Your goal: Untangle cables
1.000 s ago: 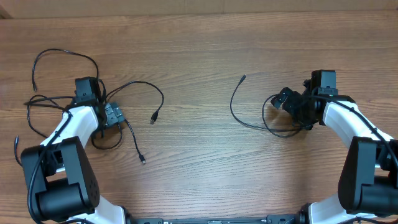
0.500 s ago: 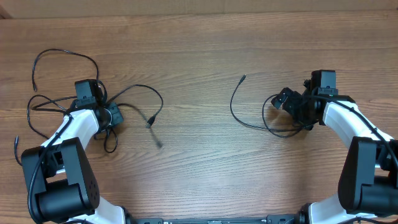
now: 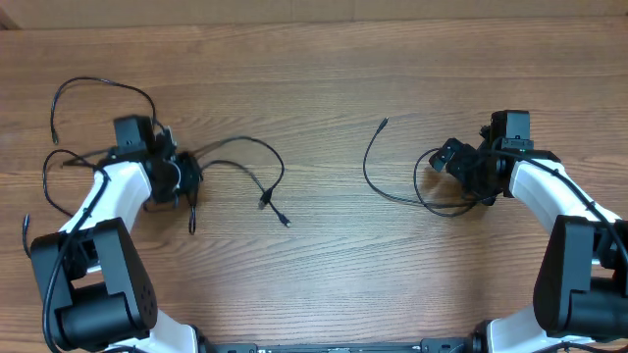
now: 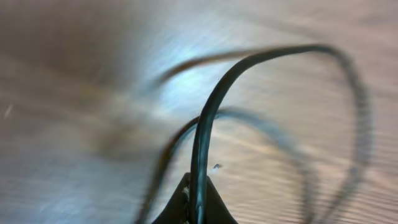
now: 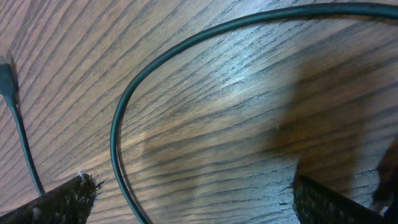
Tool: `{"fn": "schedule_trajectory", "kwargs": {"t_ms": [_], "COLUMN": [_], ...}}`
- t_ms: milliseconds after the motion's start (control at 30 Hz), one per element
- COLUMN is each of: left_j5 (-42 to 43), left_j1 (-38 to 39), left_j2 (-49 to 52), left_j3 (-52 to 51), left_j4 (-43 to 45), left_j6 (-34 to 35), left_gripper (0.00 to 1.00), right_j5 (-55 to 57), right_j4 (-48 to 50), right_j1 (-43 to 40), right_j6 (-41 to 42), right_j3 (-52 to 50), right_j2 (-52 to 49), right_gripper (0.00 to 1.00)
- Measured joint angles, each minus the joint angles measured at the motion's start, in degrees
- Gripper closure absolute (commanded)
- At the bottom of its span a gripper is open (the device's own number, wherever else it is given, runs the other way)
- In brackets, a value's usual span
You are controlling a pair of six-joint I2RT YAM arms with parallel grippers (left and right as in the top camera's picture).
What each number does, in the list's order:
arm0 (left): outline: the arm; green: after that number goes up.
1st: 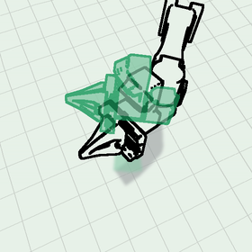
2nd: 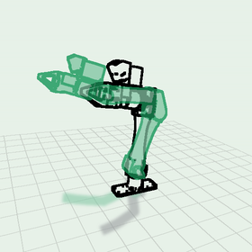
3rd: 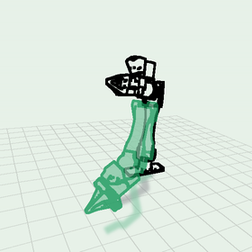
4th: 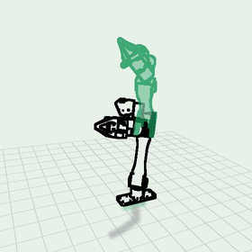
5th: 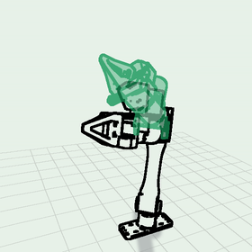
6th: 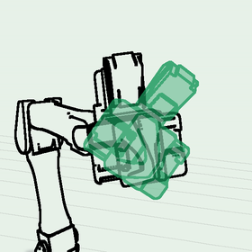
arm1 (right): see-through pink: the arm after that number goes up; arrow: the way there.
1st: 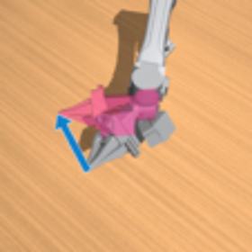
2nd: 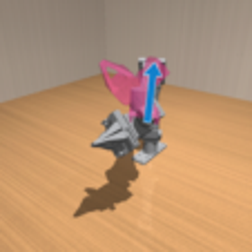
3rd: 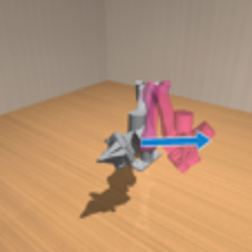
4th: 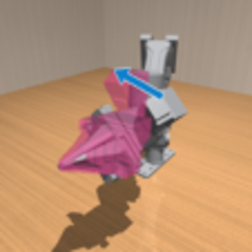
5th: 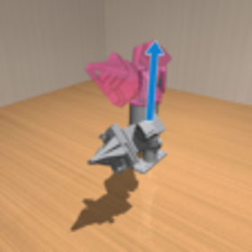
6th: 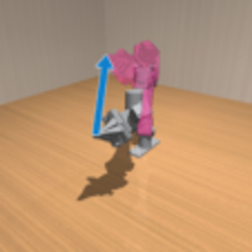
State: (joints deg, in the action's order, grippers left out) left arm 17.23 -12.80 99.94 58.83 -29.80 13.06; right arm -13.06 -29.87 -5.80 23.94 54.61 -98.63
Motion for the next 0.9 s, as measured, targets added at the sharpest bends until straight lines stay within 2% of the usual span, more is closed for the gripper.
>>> {"fn": "schedule_trajectory", "kwargs": {"t_ms": [200, 267, 333, 400, 533, 700, 900], "left_j5": [6.08, 6.19, 6.14, 6.14, 4.13, -0.92, -2.97], "left_j1": [0.00, 0.00, 0.00, 0.00, 0.04, 0.44, 2.67], "left_j2": [-4.28, -5.90, -7.45, -8.46, -8.94, -7.34, -2.54], "left_j3": [5.68, 7.28, 8.96, 10.08, 10.67, 10.40, 10.12], "left_j4": [0.02, -0.26, -1.73, -4.20, -13.05, -20.41, -26.23], "left_j6": [0.04, 0.07, 0.55, 1.40, 4.15, 7.48, 8.20], "left_gripper": [0.96, 0.78, 0.53, 0.32, 0.09, 0.05, 0.06], "right_j5": [0.02, -0.02, 0.02, 0.00, 0.00, 0.00, 0.00], "right_j4": [-0.81, -0.83, -0.87, -0.87, -1.14, -1.77, -1.92], "right_j1": [0.00, 0.00, 0.00, 0.00, 0.00, 0.00, 0.00], "right_j6": [0.02, 0.00, 0.02, 0.00, 0.00, 0.00, 0.02], "right_j3": [0.00, 0.00, 0.00, 0.00, 0.00, 0.00, 0.00], "right_j2": [0.00, 0.00, 0.00, 0.00, 0.00, 0.00, 0.00], "right_gripper": [0.00, 0.00, 0.00, 0.00, 0.00, 0.00, 0.00]}}
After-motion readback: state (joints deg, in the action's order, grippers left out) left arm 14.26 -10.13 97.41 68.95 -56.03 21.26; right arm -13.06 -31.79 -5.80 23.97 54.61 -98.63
